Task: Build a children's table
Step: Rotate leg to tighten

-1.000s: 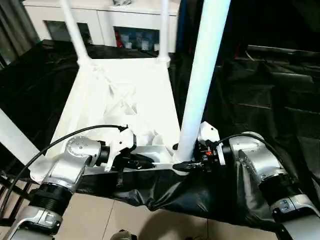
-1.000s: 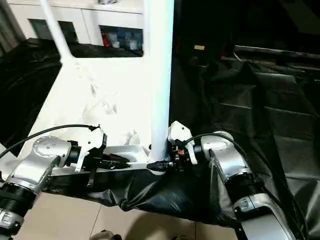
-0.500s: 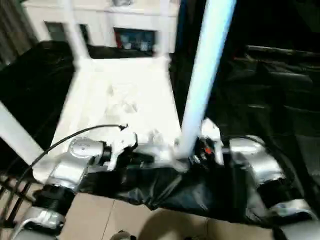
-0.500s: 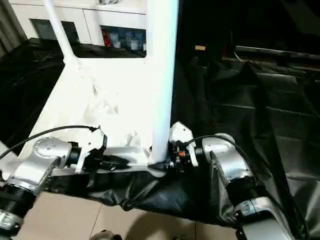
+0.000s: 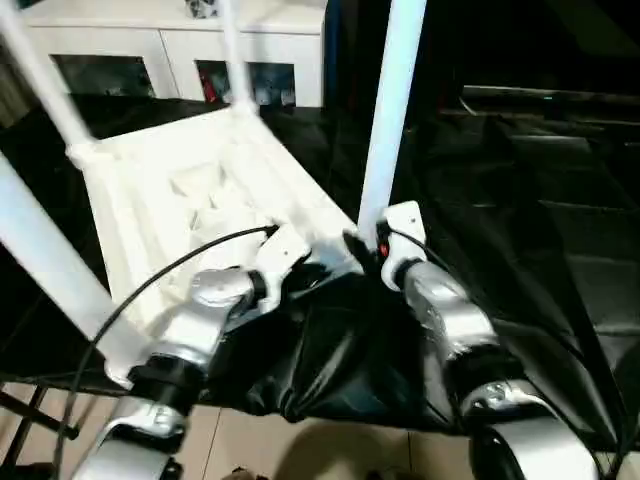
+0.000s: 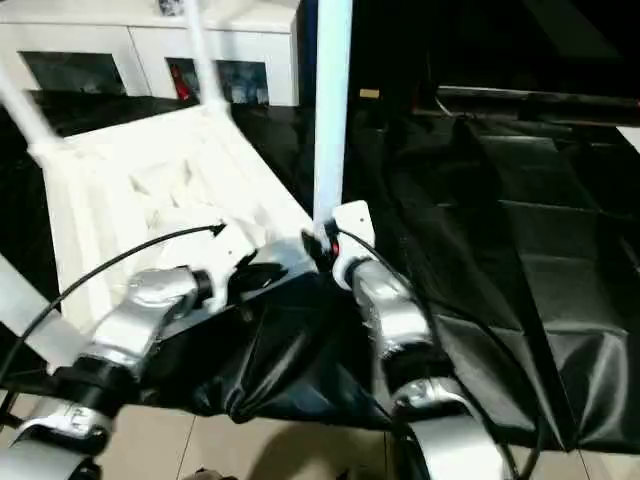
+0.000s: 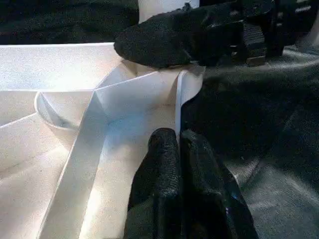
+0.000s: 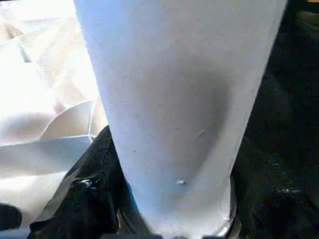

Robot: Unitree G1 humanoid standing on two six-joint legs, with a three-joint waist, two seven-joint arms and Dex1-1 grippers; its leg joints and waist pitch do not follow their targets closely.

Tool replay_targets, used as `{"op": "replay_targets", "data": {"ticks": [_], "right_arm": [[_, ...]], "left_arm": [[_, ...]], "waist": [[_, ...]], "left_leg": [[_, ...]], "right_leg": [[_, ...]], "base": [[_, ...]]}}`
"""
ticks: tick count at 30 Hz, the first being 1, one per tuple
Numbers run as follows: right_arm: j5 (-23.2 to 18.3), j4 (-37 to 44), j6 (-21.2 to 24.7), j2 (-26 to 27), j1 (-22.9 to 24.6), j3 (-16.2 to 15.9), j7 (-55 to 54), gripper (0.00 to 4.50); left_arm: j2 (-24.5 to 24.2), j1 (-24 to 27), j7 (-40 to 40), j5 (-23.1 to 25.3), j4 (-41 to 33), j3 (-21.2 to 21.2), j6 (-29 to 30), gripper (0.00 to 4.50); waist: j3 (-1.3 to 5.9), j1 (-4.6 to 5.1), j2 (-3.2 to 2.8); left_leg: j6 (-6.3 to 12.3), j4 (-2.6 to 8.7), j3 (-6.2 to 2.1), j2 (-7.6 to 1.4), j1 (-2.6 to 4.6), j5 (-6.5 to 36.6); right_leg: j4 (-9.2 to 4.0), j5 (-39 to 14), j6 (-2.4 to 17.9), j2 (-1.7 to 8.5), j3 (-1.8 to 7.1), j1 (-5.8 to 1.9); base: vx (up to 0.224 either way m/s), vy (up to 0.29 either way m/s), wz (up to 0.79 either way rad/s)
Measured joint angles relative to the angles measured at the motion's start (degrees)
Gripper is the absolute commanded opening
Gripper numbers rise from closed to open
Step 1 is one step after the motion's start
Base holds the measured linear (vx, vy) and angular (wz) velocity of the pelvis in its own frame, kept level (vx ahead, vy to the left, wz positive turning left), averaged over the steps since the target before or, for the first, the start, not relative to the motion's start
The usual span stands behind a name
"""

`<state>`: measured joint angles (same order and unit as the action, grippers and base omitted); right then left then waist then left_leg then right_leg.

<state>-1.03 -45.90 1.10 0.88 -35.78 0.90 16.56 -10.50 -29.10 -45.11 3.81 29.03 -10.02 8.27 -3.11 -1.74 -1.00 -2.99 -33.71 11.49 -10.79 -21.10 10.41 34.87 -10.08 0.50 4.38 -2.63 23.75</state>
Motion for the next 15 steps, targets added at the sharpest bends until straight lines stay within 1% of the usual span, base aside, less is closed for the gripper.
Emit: {"op": "replay_targets", "data": {"ticks": [1,2,4,5,7,9,12,15], "right_arm": [[0.57,-0.25,-0.72,0.01,0.02,-0.01,-0.02,3.31],[0.99,-0.30,-1.04,0.01,0.10,-0.23,0.08,3.31],[1.22,-0.30,-1.51,0.06,0.27,-0.47,0.47,3.51],[1.50,-0.31,-1.68,-0.16,0.30,-0.75,0.84,3.51],[1.79,-0.35,-1.88,-0.51,0.32,-1.16,1.48,3.78],[1.79,-0.36,-1.99,-1.25,0.30,-1.62,3.58,3.78],[1.45,-0.51,-2.88,-3.44,0.29,-2.63,9.46,3.78],[0.54,-0.44,-3.03,-5.94,0.26,-3.67,17.87,3.78]], "left_arm": [[0.00,0.00,-0.01,0.05,-0.06,0.00,-0.03,0.00],[0.00,0.00,-0.06,0.08,-0.09,-0.01,-0.06,0.00],[-0.04,0.01,-0.12,0.10,-0.09,0.00,-0.13,0.00],[-0.17,0.01,-0.30,0.10,-0.09,0.00,-0.27,0.00],[-0.28,0.03,-0.50,0.10,-0.08,0.01,-0.41,0.00],[-0.53,0.05,-1.26,0.05,-0.10,0.01,-0.63,0.00],[-1.94,0.49,-4.12,-1.03,-0.62,0.00,-1.09,0.00],[-3.83,0.95,-8.23,-2.56,-0.87,-0.01,-1.85,0.00]], "waist": [[0.00,-0.06,0.00],[0.00,-0.10,0.00],[-0.01,-0.12,-0.02],[-0.02,-0.09,-0.02],[-0.03,-0.06,-0.01],[-0.04,-0.10,0.00],[-0.08,-0.24,-0.04],[-0.13,-0.41,-0.12]], "left_leg": [[0.00,0.05,0.00,0.00,-0.02,0.00],[0.00,0.07,0.00,0.00,-0.02,0.00],[0.01,0.06,0.00,-0.02,-0.01,-0.01],[0.01,0.05,0.00,-0.02,-0.02,-0.01],[0.01,0.02,0.00,-0.01,-0.03,-0.01],[0.00,0.02,0.00,-0.01,-0.04,-0.01],[0.00,0.05,0.00,-0.02,-0.11,-0.01],[0.01,0.03,0.00,-0.05,-0.14,-0.01]], "right_leg": [[0.00,-0.01,0.00,0.00,-0.01,0.03],[0.00,-0.01,0.00,0.00,-0.02,0.05],[0.02,-0.01,0.00,0.00,-0.03,0.07],[0.03,-0.01,0.00,0.00,-0.03,0.07],[0.03,-0.01,0.00,0.00,-0.01,0.07],[0.02,-0.01,0.00,0.00,-0.01,0.07],[0.02,-0.01,0.00,0.00,-0.04,0.14],[0.04,-0.01,0.00,0.00,-0.07,0.15]], "base": [[0.000,0.000,0.00],[0.000,0.000,0.00],[0.000,0.000,0.00],[0.000,0.000,0.00],[0.000,0.000,0.00],[0.000,0.000,0.00],[0.000,0.000,0.00],[0.000,0.000,0.00]]}}
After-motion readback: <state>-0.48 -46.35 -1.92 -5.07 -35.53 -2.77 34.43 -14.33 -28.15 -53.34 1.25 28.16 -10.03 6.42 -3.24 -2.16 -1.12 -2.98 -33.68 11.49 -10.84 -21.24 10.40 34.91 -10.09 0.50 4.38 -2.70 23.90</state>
